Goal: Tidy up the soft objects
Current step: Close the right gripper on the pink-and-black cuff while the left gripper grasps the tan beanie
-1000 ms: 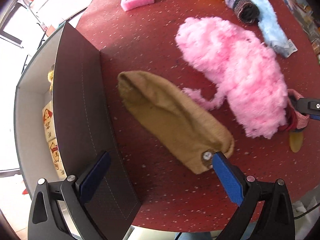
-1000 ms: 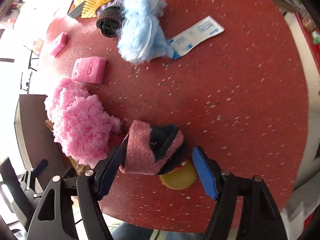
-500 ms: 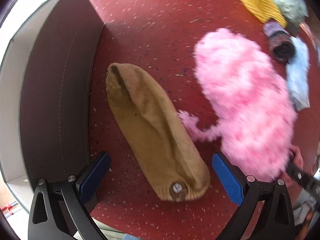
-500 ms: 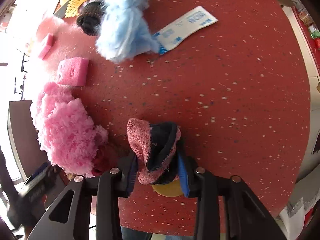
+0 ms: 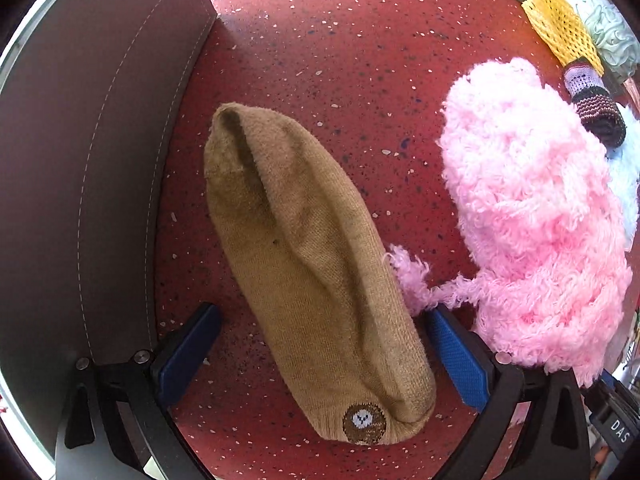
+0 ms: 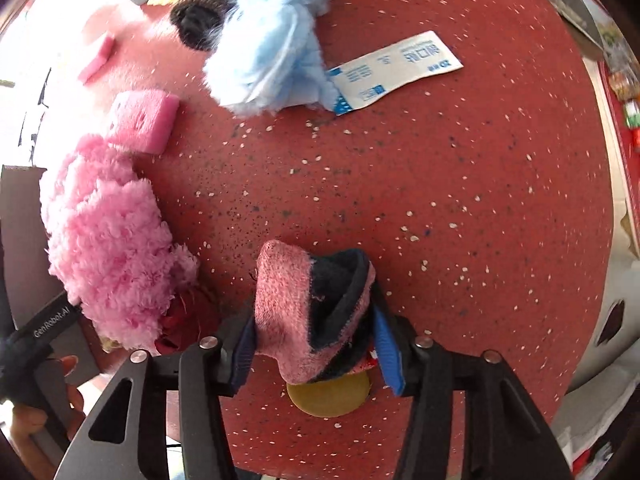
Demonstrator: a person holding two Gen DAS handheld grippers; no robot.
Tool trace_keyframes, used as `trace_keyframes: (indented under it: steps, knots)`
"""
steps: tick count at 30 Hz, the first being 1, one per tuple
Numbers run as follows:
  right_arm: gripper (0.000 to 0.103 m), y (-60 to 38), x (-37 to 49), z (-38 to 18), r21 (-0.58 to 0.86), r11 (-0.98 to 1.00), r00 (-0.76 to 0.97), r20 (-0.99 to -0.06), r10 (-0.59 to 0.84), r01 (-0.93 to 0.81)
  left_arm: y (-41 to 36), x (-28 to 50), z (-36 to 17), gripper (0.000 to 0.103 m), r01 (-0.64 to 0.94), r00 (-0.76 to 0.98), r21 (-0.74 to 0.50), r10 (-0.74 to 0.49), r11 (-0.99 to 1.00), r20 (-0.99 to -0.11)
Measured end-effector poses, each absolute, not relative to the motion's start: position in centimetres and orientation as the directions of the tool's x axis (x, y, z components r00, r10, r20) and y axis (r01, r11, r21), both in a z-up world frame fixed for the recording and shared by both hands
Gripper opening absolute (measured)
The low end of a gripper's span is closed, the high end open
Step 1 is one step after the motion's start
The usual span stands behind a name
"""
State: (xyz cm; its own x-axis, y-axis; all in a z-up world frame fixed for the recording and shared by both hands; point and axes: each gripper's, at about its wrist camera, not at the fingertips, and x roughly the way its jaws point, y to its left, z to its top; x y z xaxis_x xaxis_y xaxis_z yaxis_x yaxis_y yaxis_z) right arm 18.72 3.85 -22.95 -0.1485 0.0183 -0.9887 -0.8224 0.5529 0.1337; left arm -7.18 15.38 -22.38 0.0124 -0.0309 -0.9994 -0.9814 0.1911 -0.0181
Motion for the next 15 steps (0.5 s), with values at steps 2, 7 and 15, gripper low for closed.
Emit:
trace_keyframes:
  steps: [2,7,15]
  knots:
    - [0.058,4.4,18.0,-23.2,0.113,0.537,-0.132,-0.991,0.004,-0.836,14.8,-7.4,-22.2,0.103,-0.981,0.011,-0.016,-0.024,0.191,-1.0]
    - [0.039,5.2,16.6,-23.3,0.108,0.549,-0.128,-0.992,0.002,-0.829,15.2,-6.9,-22.2,0.089,-0.973,-0.009,-0.01,-0.082,0.229,-0.997]
    - [0.036,2.4,17.5,-20.4,0.234,0.646,-0.219,-0.97,0.105,-0.727,13.3,-6.1,-20.2,0.015,-0.919,0.035,-0.064,-0.081,0.389,-0.996]
